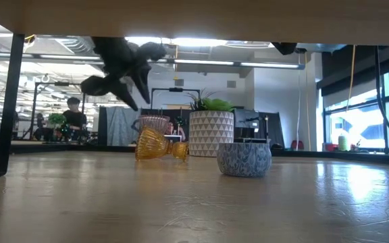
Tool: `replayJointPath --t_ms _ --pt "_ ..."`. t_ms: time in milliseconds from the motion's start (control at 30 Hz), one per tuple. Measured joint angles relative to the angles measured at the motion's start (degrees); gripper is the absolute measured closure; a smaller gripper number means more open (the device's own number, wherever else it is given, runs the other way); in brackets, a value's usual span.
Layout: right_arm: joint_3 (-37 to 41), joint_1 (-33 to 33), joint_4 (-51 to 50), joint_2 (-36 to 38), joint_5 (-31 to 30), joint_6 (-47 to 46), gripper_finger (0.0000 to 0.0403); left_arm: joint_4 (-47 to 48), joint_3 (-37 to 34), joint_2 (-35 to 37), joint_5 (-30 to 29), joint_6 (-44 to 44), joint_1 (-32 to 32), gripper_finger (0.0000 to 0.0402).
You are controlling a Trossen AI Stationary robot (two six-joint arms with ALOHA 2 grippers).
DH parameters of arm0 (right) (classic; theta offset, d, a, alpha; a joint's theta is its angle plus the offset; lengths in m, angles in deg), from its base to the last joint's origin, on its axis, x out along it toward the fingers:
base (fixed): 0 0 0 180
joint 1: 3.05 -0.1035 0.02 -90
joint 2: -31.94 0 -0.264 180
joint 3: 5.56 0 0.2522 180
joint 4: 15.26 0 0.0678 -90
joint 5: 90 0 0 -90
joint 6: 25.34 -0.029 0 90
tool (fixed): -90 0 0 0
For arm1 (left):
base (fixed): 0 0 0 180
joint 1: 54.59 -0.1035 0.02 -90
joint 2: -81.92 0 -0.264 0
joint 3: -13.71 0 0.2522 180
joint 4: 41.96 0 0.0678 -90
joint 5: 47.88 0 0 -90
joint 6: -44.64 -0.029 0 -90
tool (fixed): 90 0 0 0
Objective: Pick & Place candle stick holders
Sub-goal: Put the yellow candle holder on the shelf
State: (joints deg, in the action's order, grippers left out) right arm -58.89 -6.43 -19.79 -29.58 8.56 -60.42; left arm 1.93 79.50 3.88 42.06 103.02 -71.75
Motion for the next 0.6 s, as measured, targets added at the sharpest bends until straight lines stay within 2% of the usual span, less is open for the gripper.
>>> replayJointPath --t_ms 133,300,600 --pt "0.0 0.0 0.0 0.0 0.3 -0.1 0.0402 -3.0 0.0 0.0 0.0 -1.2 4.3 0.0258" --pt "0.0 0.0 0.0 0.0 0.5 -0.1 0.0402 -3.3 0.0 0.0 -4.7 -2.3 10.3 0.0258" --pt "0.0 0.0 0.0 0.0 0.5 -0.1 0.0402 3.3 -0.7 -0.4 -11.3 4.4 17.3 0.0258"
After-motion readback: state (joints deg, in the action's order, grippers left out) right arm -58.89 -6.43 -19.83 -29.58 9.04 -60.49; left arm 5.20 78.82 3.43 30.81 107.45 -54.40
